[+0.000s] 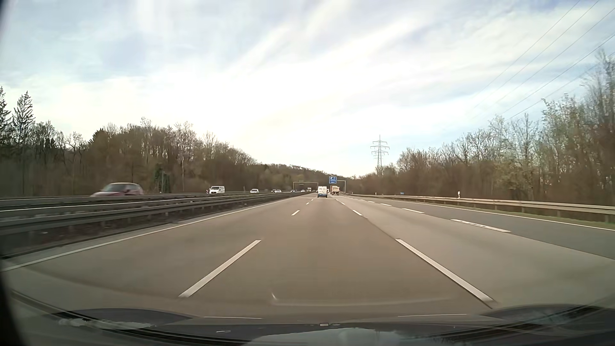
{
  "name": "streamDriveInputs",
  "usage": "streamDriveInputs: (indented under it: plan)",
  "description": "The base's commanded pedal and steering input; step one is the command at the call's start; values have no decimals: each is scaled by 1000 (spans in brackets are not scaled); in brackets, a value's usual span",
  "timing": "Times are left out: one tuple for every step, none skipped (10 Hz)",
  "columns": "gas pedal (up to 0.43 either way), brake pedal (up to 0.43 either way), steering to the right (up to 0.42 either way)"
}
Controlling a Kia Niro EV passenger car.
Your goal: Follow the waypoints while adhering to traffic rules and regulations
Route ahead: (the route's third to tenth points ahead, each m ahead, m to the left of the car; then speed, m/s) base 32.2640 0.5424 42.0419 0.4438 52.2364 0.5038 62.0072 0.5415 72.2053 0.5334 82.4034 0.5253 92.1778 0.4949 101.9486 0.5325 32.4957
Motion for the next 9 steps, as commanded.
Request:
streamDriveInputs:
  plan:
    - [0,0,-2]
    - [0,0,-2]
    - [0,0,-2]
    - [0,0,-2]
    - [0,0,-2]
    - [0,0,-2]
    - [0,0,-2]
    - [0,0,-2]
    - [0,0,-2]
